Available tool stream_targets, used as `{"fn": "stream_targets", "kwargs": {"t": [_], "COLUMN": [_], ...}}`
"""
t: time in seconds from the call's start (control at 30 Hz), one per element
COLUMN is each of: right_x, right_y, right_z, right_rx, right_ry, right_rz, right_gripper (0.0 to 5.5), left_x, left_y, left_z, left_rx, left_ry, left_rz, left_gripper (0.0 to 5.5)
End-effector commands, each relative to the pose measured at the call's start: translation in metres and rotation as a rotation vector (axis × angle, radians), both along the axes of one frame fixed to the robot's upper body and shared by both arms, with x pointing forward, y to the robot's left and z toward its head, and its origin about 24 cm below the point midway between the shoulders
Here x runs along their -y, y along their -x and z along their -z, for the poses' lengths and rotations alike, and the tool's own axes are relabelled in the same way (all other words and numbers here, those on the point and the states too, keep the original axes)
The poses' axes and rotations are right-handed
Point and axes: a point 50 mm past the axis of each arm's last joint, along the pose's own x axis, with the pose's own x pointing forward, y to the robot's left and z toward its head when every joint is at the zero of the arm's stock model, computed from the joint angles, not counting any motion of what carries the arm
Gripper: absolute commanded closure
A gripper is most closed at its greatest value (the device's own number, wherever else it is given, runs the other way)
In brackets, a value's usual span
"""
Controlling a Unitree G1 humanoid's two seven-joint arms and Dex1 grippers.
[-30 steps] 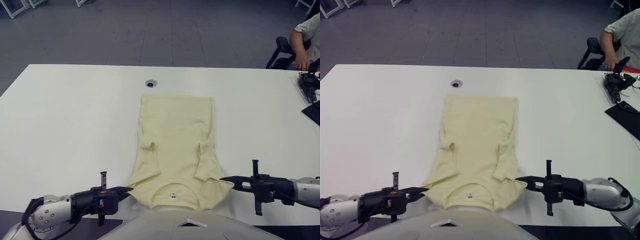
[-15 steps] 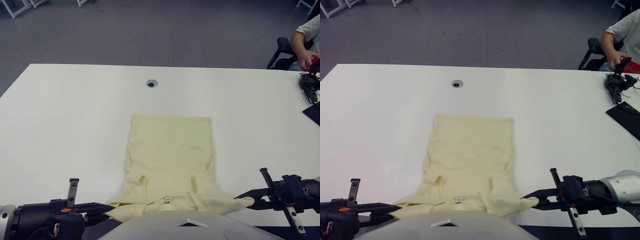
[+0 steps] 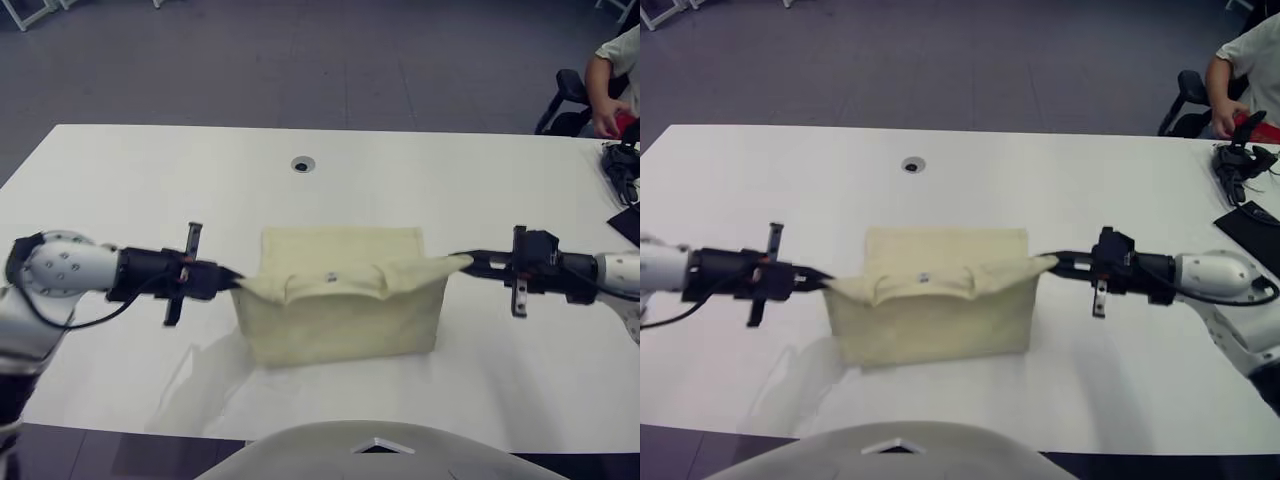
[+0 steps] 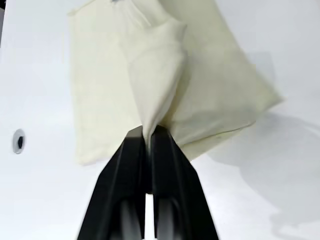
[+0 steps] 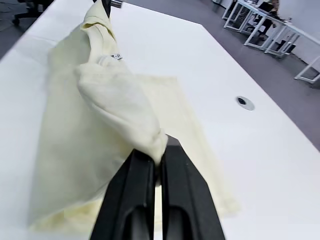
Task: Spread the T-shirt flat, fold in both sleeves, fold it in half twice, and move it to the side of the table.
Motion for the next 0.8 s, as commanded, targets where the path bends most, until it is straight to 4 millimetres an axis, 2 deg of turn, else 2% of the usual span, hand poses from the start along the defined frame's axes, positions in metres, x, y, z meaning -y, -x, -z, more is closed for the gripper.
{"fn": "stream_targets", "kwargs": {"t": [0.03, 0.1, 0.2, 0.47, 0.5, 0.57, 0.6, 0.7, 0.8], "right_x": [0.002, 0.003, -0.003, -0.006, -0.003, 0.004, 0.007, 0.015, 0.016], "right_y": [-0.032, -0.041, -0.054, -0.077, -0.079, -0.084, -0.087, -0.098, -0.103], "right_z": [0.009, 0.011, 0.012, 0.03, 0.032, 0.033, 0.033, 0.029, 0.031], "right_rx": [0.034, 0.052, 0.078, 0.067, 0.066, 0.067, 0.069, 0.098, 0.148], "right_ry": [0.03, 0.023, -0.002, -0.001, -0.001, -0.013, -0.033, -0.131, -0.15], "right_rz": [0.068, 0.085, 0.094, 0.17, 0.208, 0.306, 0.355, 0.539, 0.644], "right_gripper": [5.5, 5.5, 5.5, 5.5, 5.24, 5.03, 4.86, 4.4, 3.93], "left_x": [0.017, 0.022, 0.021, 0.018, 0.018, 0.018, 0.019, 0.015, 0.013], "left_y": [-0.051, -0.066, -0.078, -0.077, -0.077, -0.087, -0.093, -0.11, -0.118], "left_z": [0.013, 0.019, 0.025, 0.045, 0.047, 0.047, 0.045, 0.048, 0.057], "left_rx": [0.09, 0.115, 0.134, 0.079, 0.077, 0.104, 0.114, 0.171, 0.144], "left_ry": [0.041, 0.048, 0.058, 0.077, 0.081, 0.148, 0.201, 0.331, 0.463], "left_rz": [-0.068, -0.086, -0.114, -0.128, -0.136, -0.246, -0.313, -0.532, -0.734], "left_gripper": [5.49, 5.49, 5.49, 5.49, 5.5, 5.5, 5.17, 4.75, 4.26]}}
